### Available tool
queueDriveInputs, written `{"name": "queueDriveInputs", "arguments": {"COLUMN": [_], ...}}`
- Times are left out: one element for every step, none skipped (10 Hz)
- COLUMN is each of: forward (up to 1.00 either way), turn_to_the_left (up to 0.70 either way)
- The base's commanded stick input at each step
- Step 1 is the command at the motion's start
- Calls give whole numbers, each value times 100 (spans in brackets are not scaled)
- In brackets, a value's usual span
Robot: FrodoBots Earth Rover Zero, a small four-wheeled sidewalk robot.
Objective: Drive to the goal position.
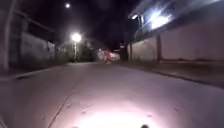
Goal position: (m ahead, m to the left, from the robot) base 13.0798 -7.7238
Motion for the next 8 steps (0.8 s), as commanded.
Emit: {"name": "queueDriveInputs", "arguments": {"forward": [70,70,70,70,70,70,70,70], "turn_to_the_left": [-35,-24,-8,-11,-33,-35,-6,0]}}
